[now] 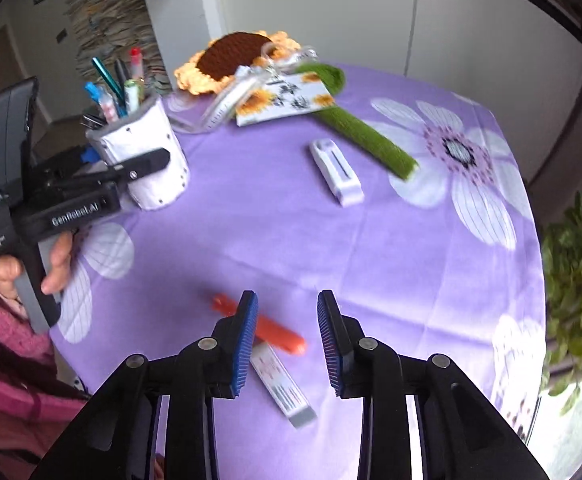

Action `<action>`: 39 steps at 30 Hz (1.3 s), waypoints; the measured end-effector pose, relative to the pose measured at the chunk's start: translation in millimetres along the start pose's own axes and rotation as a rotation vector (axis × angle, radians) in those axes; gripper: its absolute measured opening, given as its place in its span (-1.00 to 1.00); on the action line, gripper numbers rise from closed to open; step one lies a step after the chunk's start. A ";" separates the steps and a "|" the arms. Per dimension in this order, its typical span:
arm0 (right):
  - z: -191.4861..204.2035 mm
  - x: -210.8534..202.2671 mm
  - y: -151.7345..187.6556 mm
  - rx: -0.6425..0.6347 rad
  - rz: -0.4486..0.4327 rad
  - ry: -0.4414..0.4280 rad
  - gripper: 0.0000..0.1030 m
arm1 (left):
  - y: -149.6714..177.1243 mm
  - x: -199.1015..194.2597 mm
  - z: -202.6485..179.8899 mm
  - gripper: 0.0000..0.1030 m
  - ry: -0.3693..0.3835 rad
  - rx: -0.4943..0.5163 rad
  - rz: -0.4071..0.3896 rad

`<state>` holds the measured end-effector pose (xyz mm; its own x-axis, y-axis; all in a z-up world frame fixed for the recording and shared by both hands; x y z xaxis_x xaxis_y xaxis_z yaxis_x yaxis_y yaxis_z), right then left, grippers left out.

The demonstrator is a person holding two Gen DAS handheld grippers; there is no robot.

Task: Organize stationery
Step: 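Move the right gripper to the orange marker and grasp it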

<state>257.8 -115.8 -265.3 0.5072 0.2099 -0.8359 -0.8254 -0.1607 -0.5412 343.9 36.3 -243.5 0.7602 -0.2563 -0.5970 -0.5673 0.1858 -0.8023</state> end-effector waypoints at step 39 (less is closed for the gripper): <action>9.8 75.5 -51.8 0.521 0.143 -0.189 -0.39 | -1.0 4.1 3.1 0.50 0.001 0.002 -0.001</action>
<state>336.4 -82.2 -299.4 0.3674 0.3976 -0.8408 -0.9203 0.2863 -0.2668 348.6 38.0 -245.2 0.7603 -0.2575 -0.5964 -0.5662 0.1873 -0.8027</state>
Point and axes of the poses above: each gripper's, at about its wrist camera, not at the fingertips, and x roughly the way its jaws point, z to its left, y to its underside, the point moved 9 cm from there along x, roughly the way its jaws point, and after that the axes turned 3 degrees about x, right-handed, at the moved point
